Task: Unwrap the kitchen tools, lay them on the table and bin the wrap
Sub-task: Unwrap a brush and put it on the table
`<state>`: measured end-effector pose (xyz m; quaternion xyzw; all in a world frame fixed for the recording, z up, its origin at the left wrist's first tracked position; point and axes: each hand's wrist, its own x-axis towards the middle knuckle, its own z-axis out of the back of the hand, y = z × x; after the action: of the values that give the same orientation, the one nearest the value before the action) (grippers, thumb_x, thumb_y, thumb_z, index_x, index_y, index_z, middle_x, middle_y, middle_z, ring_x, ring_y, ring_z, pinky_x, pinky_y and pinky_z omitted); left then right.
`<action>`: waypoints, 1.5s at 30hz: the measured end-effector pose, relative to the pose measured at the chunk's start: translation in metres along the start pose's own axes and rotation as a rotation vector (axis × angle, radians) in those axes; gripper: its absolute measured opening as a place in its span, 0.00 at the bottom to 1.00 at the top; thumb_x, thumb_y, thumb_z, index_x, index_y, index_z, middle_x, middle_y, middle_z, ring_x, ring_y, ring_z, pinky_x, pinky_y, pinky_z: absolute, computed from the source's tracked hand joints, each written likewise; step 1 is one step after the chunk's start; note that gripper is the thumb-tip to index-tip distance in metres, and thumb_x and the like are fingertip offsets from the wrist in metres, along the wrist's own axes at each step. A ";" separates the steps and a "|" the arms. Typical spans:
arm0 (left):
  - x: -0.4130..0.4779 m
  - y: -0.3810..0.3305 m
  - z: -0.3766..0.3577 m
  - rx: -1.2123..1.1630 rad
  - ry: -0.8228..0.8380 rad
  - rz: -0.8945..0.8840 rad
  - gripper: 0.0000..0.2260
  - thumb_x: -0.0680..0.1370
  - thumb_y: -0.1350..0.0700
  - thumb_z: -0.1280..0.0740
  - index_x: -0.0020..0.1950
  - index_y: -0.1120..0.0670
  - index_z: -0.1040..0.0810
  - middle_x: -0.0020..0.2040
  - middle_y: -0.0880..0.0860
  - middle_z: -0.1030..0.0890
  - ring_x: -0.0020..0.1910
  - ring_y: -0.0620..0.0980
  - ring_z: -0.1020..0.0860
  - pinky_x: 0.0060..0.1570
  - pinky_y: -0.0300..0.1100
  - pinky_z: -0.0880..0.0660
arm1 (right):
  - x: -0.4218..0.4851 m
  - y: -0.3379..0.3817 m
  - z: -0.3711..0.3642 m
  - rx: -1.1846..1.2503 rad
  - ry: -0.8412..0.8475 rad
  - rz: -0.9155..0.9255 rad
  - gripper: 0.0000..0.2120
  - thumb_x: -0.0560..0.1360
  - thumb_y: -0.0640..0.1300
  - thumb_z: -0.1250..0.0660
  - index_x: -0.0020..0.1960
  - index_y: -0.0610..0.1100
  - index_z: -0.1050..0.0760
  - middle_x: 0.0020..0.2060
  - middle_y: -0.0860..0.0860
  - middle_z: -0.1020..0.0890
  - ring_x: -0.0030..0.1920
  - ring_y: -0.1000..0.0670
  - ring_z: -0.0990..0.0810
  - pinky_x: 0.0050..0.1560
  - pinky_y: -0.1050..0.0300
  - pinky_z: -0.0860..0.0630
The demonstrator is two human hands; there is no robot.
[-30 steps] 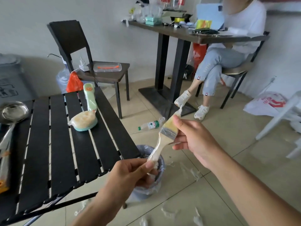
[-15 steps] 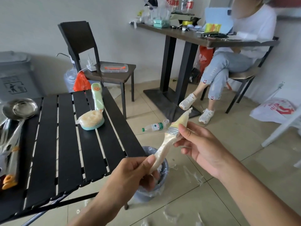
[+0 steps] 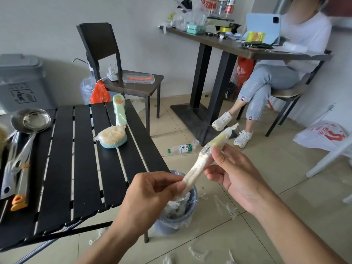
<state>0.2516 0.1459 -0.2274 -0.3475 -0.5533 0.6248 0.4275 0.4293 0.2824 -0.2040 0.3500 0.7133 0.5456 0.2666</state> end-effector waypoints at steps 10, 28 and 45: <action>0.002 -0.007 -0.010 -0.023 -0.078 -0.129 0.05 0.78 0.53 0.23 0.52 0.46 0.10 0.47 0.44 0.12 0.45 0.44 0.13 0.42 0.34 0.19 | -0.005 -0.010 -0.021 -0.118 -0.074 0.052 0.27 0.60 0.64 0.14 0.50 0.49 0.15 0.47 0.43 0.12 0.34 0.43 0.13 0.34 0.58 0.18; 0.006 -0.005 -0.005 0.369 -0.209 -0.235 0.05 0.74 0.46 0.27 0.41 0.45 0.15 0.42 0.36 0.16 0.42 0.36 0.18 0.38 0.30 0.23 | -0.002 -0.023 -0.027 -0.240 -0.073 -0.004 0.24 0.62 0.65 0.14 0.50 0.52 0.16 0.46 0.44 0.12 0.35 0.40 0.12 0.34 0.55 0.17; 0.009 -0.005 -0.001 0.192 -0.139 -0.091 0.04 0.77 0.56 0.24 0.43 0.49 0.12 0.39 0.42 0.12 0.38 0.41 0.14 0.39 0.36 0.18 | 0.001 -0.020 -0.019 -0.209 -0.078 -0.058 0.25 0.59 0.67 0.14 0.46 0.51 0.14 0.39 0.44 0.13 0.31 0.45 0.14 0.30 0.59 0.20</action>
<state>0.2496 0.1545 -0.2226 -0.2353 -0.5345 0.6774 0.4472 0.4097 0.2683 -0.2184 0.3205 0.6513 0.5950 0.3451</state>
